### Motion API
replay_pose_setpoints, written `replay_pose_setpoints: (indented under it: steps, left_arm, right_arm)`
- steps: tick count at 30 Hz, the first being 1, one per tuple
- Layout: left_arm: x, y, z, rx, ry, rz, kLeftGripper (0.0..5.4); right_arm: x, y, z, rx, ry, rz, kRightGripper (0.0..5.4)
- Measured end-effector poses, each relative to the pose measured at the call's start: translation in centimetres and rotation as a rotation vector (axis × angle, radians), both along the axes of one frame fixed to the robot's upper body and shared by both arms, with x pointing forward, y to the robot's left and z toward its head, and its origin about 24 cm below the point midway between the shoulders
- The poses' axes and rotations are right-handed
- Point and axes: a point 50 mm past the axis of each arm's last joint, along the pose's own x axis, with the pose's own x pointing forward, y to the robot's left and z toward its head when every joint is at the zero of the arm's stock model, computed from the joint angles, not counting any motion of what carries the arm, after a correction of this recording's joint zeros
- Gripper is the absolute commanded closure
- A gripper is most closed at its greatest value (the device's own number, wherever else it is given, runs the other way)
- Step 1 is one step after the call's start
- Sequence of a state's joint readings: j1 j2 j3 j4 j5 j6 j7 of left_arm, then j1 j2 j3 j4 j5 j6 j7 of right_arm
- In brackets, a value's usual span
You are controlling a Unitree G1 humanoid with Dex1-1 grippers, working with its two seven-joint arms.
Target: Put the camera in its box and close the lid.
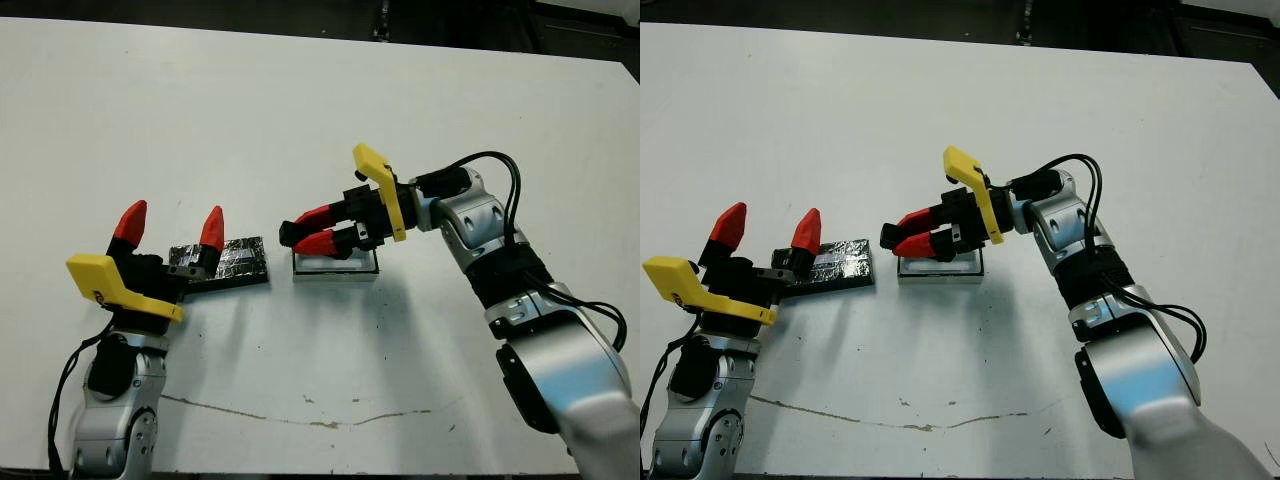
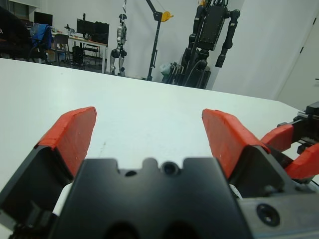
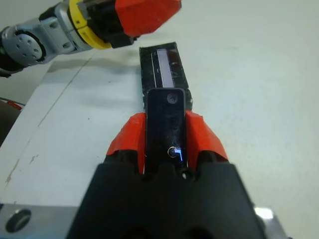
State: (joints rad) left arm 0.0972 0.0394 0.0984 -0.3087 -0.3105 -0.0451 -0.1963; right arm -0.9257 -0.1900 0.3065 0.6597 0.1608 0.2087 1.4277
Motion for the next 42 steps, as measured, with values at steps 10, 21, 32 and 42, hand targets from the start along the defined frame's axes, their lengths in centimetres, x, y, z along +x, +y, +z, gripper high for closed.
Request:
replay_pose_setpoints:
  steps: [10, 21, 32, 42]
  left_arm:
    - [0.0, -0.1, 0.0, 0.000, 0.001, -0.003, 0.00]
    - [0.0, -0.2, 0.0, -0.001, 0.001, -0.006, 0.00]
    - [0.0, -0.3, -0.1, -0.002, 0.004, -0.010, 0.00]
    - [-0.1, -0.4, -0.1, -0.004, 0.006, -0.018, 0.00]
  right_arm:
    - [0.3, -0.5, -0.4, -0.026, -0.004, -0.035, 3.74]
    - [0.3, -0.6, -0.2, -0.007, -0.042, -0.010, 3.74]
    - [-0.2, -1.5, -2.0, -0.021, -0.036, -0.012, 3.74]
    - [-0.1, -2.3, -2.3, -0.053, -0.001, -0.042, 3.74]
